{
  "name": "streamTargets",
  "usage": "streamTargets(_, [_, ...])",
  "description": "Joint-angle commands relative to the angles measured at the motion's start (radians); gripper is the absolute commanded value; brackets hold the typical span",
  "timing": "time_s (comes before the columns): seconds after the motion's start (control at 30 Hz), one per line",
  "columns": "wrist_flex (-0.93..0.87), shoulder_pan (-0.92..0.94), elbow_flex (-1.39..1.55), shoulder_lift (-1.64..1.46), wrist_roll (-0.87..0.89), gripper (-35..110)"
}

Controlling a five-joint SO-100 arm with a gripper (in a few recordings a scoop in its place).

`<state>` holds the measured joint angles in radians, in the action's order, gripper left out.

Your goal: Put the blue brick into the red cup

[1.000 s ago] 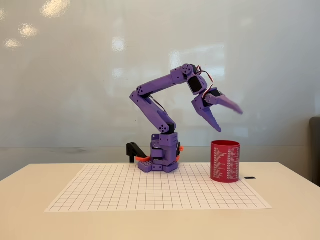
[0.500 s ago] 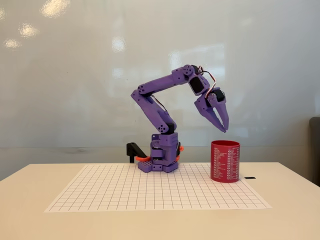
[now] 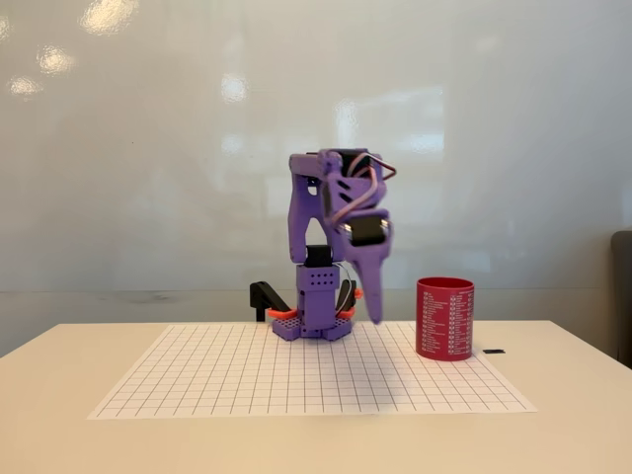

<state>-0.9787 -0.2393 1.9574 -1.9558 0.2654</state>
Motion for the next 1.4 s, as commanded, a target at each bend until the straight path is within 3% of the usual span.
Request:
streamTargets(0.0, [-0.032,0.147,-0.086,-0.183,-0.008,-1])
streamTargets(0.2, [-0.104,0.219,0.028,-0.466,-0.043,-1])
streamTargets(0.43, [-0.144,0.265,0.336,-1.02,-0.049,-1])
streamTargets(0.6, [-0.144,0.192,0.569,-1.344,-0.067,-1])
streamTargets(0.97, [-0.012,0.107,0.936,-1.345,-0.089,-1])
streamTargets(1.13, [-0.153,0.103,1.051,-1.345,-0.095,-1])
streamTargets(1.37, [-0.19,0.112,1.074,-1.345,-0.086,-1])
